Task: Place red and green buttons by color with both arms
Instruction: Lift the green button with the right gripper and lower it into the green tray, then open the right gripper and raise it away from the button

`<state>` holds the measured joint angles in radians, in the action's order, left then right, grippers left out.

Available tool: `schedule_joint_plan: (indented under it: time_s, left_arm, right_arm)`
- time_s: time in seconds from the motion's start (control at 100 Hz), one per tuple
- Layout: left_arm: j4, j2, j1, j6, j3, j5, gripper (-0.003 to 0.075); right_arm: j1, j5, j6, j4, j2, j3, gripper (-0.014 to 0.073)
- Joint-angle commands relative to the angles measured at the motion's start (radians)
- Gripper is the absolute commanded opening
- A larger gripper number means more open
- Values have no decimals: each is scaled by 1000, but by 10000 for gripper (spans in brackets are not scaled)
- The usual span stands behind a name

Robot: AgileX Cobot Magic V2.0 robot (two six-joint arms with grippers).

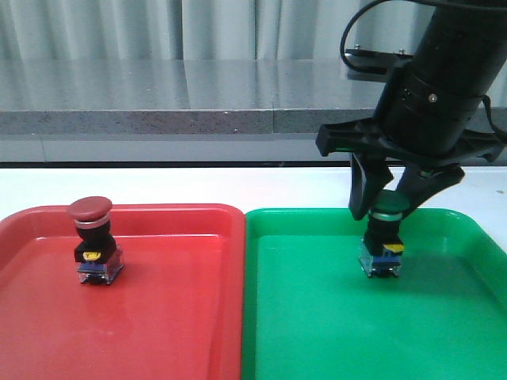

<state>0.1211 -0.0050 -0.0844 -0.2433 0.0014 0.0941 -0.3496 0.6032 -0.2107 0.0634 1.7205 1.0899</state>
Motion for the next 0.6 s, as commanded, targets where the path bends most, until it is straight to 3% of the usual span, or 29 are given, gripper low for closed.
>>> schedule_joint_plan:
  time_s: [0.0, 0.14, 0.59]
  left_arm:
    - [-4, -31, 3, -3, 41, -82, -20]
    - [-4, -31, 3, -3, 41, -82, -19]
    - [-4, -31, 3, -3, 41, -82, -19]
  right_arm:
    - [0, -13, -2, -7, -33, 20, 498]
    - [0, -23, -2, -7, -35, 20, 589]
    - [0, -73, -2, -40, -246, 20, 595]
